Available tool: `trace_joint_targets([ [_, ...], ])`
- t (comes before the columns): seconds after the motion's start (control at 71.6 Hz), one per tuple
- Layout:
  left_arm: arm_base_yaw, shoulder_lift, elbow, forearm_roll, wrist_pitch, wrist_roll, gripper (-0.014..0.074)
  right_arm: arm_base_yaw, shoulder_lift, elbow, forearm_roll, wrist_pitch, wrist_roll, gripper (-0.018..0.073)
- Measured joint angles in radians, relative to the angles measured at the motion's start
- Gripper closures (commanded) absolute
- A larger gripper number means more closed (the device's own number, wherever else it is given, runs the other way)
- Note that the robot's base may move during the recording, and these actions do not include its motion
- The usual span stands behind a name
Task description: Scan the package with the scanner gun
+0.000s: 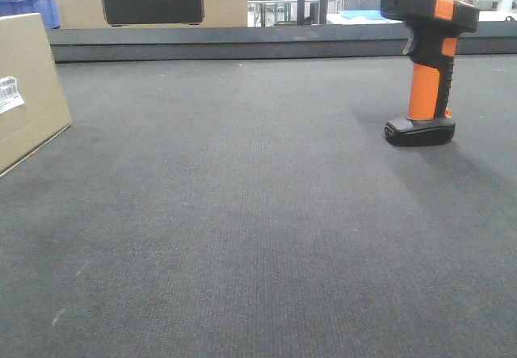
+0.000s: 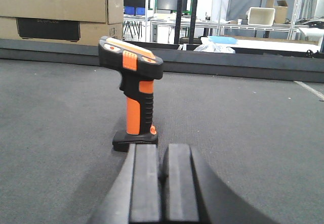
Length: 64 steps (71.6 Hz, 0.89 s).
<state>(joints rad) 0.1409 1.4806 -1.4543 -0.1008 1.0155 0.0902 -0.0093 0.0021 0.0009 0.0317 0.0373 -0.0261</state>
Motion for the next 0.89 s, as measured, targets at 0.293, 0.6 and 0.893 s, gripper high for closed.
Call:
trace_joint_targets([
  [0.293, -0.008, 0.042, -0.007, -0.014, 0.001, 0.057, 0.0380, 0.000, 0.000, 0.000, 0.000, 0.000, 0.000, 0.0722],
  [0.6, -0.010, 0.084, -0.011, -0.014, -0.029, 0.060, -0.0003, 0.000, 0.000, 0.000, 0.000, 0.000, 0.000, 0.0722],
  [0.893, -0.010, 0.196, -0.011, -0.014, 0.003, 0.060, -0.0003, 0.000, 0.000, 0.000, 0.000, 0.000, 0.000, 0.0722],
])
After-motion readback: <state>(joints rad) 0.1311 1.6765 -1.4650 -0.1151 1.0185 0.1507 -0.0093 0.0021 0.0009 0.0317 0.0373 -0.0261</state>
